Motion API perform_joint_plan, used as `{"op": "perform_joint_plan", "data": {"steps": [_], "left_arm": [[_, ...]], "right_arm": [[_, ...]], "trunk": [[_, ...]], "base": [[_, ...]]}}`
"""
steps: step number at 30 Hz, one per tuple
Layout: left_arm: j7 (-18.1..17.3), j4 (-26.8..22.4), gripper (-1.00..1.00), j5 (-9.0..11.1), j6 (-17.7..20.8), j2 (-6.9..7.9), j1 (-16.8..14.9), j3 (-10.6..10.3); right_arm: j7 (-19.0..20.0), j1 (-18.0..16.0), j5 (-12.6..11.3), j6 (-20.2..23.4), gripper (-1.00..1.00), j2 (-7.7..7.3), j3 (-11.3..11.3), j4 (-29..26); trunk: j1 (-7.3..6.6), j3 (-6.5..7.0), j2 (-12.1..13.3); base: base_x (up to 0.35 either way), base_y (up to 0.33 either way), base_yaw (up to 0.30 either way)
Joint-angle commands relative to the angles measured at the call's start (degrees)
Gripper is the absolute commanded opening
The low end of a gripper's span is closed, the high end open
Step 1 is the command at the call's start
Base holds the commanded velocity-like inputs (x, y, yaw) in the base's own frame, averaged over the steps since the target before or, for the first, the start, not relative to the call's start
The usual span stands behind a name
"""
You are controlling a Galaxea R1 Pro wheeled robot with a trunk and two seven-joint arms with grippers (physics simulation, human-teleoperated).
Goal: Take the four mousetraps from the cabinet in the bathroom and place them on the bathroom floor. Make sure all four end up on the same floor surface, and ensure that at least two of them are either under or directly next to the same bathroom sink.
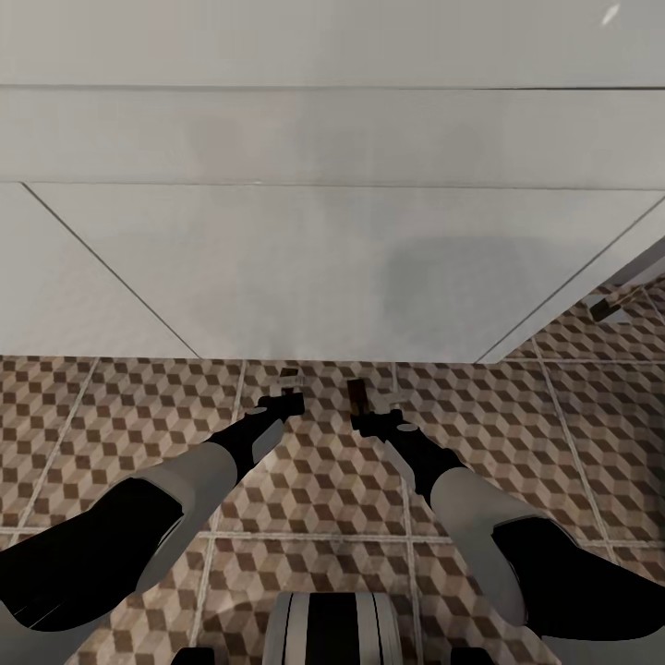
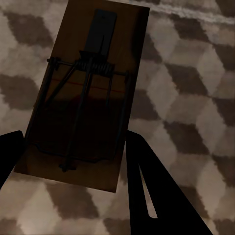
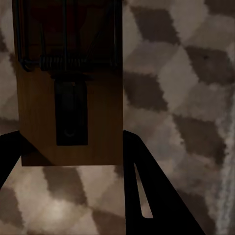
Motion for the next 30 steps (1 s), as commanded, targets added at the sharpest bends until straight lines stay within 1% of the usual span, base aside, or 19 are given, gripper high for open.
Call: {"op": "perform_joint_plan", "data": {"steps": [1, 8, 18, 30], "left_arm": [[0.05, 0.02, -1.00, 0.34, -0.15, 0.00, -0.03, -0.44], [0.05, 0.03, -1.00, 0.34, -0.12, 0.00, -0.03, -0.46], [0.05, 0.02, -1.00, 0.34, -0.13, 0.00, -0.03, -0.46], [0.05, 0.02, -1.00, 0.34, -0.12, 0.00, -0.03, -0.46]], "right_arm": [[-0.11, 0.00, -0.20, 0.33, -1.00, 0.00, 0.16, -0.10], [-0.11, 0.00, -0.20, 0.33, -1.00, 0.00, 0.16, -0.10], [-0.11, 0.00, -0.20, 0.33, -1.00, 0.00, 0.16, -0.10], [-0.11, 0.00, -0.20, 0.28, -1.00, 0.00, 0.16, -0.10]], "trunk": [[-0.01, -0.03, -0.01], [-0.01, -0.03, -0.01], [-0.01, -0.03, -0.01], [-0.01, -0.03, -0.01]], "base": [[0.000, 0.000, 0.000], [0.001, 0.000, 0.000], [0.125, 0.000, 0.000], [0.012, 0.000, 0.000]]}}
